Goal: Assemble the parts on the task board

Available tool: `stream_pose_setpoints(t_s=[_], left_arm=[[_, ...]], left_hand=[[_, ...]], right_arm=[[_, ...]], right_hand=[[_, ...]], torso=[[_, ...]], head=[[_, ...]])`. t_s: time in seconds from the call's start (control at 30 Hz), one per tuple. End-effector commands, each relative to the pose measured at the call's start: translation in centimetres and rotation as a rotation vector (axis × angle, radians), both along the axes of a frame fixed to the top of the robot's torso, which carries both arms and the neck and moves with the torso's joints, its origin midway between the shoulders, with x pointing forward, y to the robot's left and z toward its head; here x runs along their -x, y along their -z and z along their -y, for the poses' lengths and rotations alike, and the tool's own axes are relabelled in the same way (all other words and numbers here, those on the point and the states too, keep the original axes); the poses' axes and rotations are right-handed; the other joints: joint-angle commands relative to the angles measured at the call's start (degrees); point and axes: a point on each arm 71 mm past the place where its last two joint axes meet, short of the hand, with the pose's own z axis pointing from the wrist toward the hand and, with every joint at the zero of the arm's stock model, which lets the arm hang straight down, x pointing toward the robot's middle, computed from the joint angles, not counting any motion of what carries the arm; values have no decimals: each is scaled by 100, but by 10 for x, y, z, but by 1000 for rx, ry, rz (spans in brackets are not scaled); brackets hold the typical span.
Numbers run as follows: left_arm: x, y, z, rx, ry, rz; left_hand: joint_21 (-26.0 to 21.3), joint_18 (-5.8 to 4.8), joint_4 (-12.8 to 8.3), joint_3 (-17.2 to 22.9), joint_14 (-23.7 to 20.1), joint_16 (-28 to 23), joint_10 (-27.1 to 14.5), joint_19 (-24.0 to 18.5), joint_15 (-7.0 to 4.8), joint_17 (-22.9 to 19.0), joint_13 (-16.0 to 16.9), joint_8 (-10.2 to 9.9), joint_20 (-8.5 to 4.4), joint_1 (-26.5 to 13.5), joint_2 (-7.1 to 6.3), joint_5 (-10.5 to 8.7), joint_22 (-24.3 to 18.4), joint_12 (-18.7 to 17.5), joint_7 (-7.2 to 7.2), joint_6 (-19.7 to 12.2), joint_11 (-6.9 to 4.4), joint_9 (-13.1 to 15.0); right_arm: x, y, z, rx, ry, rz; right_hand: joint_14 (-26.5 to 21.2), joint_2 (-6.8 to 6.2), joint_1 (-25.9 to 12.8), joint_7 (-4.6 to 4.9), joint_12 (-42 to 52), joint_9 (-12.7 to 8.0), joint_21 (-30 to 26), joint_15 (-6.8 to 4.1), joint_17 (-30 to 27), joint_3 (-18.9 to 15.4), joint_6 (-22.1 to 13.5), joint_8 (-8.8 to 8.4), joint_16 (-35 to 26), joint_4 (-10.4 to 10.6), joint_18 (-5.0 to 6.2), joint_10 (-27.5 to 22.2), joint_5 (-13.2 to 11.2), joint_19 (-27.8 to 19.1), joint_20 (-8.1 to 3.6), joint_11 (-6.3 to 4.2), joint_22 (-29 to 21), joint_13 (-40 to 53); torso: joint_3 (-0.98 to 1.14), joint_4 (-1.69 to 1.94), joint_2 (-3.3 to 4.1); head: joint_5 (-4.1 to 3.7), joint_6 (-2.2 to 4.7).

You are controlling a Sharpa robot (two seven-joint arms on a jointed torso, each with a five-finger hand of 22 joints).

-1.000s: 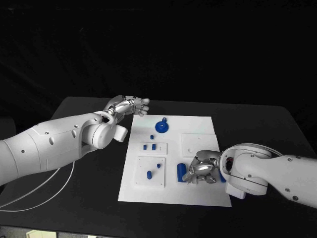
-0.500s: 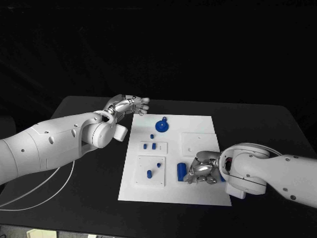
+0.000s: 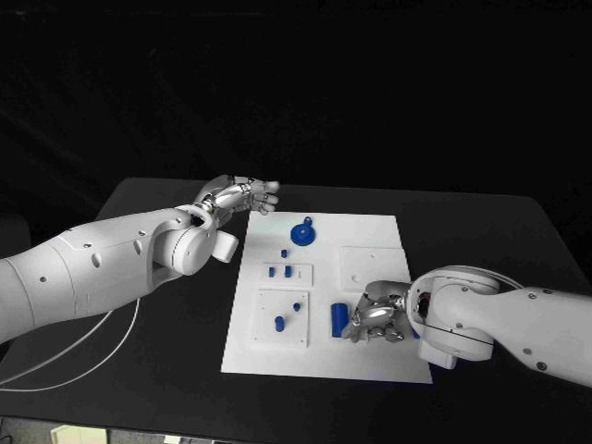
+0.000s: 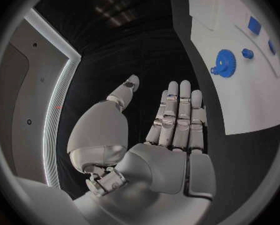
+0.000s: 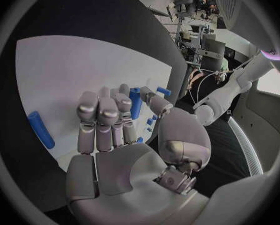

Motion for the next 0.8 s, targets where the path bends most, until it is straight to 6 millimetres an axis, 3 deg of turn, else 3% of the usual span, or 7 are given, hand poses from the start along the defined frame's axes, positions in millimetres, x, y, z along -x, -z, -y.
stream_pose_setpoints(t_s=[0.03,0.23,0.33,0.47,0.5,0.6,0.8], left_arm=[[0,-1,2,9,13,3],[0,-1,1,7,13,2],[0,-1,1,6,13,2],[0,-1,1,6,12,2],[0,-1,1,6,12,2],[0,-1,1,6,11,1],[0,-1,1,5,10,2]], left_hand=[[-34,113,6,-4,-5,-33,-20,-22,-1,8,-7,22,18,-2,62,29,10,-8,3,44,-12,8],[-35,113,5,-6,-5,-35,-18,-21,-1,11,-7,23,19,-2,62,30,11,-8,2,44,-13,8],[-35,113,4,-6,-4,-36,-18,-21,-1,12,-7,24,19,-1,62,30,11,-8,2,45,-13,8],[-36,114,2,-6,-4,-37,-18,-21,-1,14,-8,24,18,0,61,30,12,-8,2,44,-13,8],[-36,114,2,-7,-4,-37,-18,-20,-1,14,-8,24,19,0,61,31,12,-8,2,44,-13,8],[-36,114,1,-7,-4,-38,-18,-20,-1,16,-8,24,19,1,60,31,13,-8,2,44,-13,8],[-36,114,0,-8,-4,-41,-18,-19,-1,18,-9,25,19,1,59,31,14,-9,2,44,-13,7]], right_arm=[[4,7,0,27,-16,-26],[4,7,0,27,-16,-26],[4,6,0,19,-19,-24],[5,6,0,6,-27,-21],[5,5,0,-1,-25,-15],[6,4,1,-20,-24,-5],[9,1,4,-44,-25,-1]], right_hand=[[4,53,5,33,-25,-14,36,-20,6,38,-11,-32,-6,-14,476,32,17,22,36,-6,87,8],[6,81,16,34,-26,-13,39,-18,8,66,-11,-34,-6,-52,476,33,21,21,40,-5,88,12],[7,25,-13,38,-28,-12,43,-15,10,53,-12,-38,-8,-87,476,33,21,21,48,-1,89,15],[10,-287,-157,45,-28,-9,56,-8,13,-145,-18,-42,-8,-170,476,32,17,25,64,6,92,23],[11,-476,-264,48,-25,-5,64,-6,17,-295,-21,-42,-5,-203,475,32,14,28,70,9,94,28],[13,-681,-414,32,-11,15,69,-24,35,-635,-23,-34,13,-301,476,41,10,30,53,-5,88,44],[-12,-627,-560,15,-23,55,28,-47,58,-1218,-45,-35,9,-582,476,24,17,-10,-25,-28,66,64]], torso=[[0,2,0],[0,-4,-1],[4,-3,-2],[6,-3,-1],[5,-3,1],[7,-4,1],[8,-7,0]], head=[[5,-4],[12,-7],[10,-3],[12,-2],[8,0],[7,4],[8,12]])
